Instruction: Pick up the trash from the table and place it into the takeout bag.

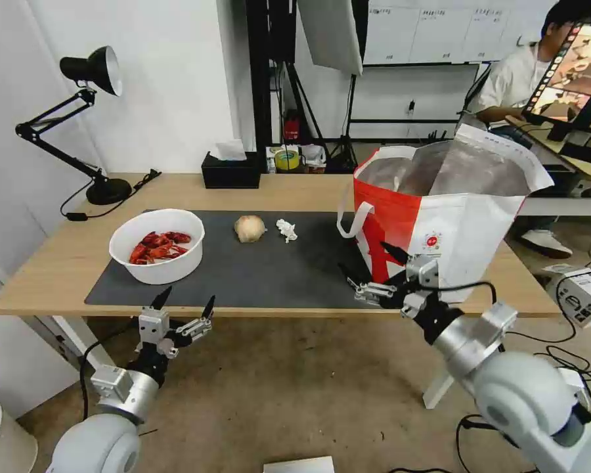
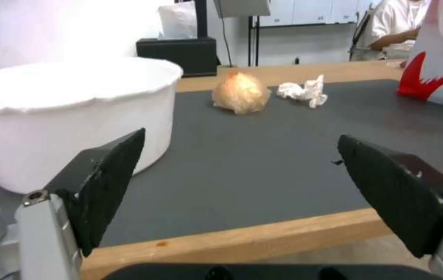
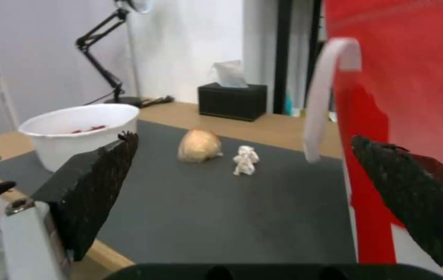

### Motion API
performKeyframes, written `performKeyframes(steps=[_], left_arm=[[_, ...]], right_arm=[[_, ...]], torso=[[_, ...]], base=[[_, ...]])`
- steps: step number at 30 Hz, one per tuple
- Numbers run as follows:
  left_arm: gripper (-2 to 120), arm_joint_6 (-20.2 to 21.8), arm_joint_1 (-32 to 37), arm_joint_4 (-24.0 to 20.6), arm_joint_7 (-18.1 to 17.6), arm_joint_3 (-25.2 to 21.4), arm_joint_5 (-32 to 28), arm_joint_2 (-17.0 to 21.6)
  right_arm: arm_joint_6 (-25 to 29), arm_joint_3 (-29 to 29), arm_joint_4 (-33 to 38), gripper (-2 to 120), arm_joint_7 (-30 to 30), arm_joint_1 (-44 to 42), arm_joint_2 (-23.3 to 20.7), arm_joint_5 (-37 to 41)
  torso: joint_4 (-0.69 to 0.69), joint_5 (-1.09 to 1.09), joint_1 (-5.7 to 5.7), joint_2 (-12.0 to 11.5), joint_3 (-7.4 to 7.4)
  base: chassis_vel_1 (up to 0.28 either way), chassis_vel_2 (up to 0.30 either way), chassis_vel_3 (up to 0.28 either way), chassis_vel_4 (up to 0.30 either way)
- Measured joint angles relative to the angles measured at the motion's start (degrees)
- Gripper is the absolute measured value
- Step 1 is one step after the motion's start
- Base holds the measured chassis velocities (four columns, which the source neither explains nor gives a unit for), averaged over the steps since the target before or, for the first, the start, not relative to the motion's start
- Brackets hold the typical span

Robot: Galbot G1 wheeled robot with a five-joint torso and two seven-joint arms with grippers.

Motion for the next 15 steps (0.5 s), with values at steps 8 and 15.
performKeyframes(steps=[8,15], left_arm=[[100,-0.3,0.1,1.7,0.0,0.2,0.5,-0.6],[100,-0.9,0.3,3.3,0.0,0.2,0.5,-0.7]], right_arm=[[3.7,-0.2,-3.2,100,3.5,-5.0,4.6,-4.1],[4.9,-0.5,-4.9,100,3.9,-7.8,8.4,-5.3]], torso=[[0.00,0.00,-0.01,0.0,0.00],[0.00,0.00,0.00,0.0,0.00]], base=[[0.000,0.000,0.000,0.000],[0.000,0.000,0.000,0.000]])
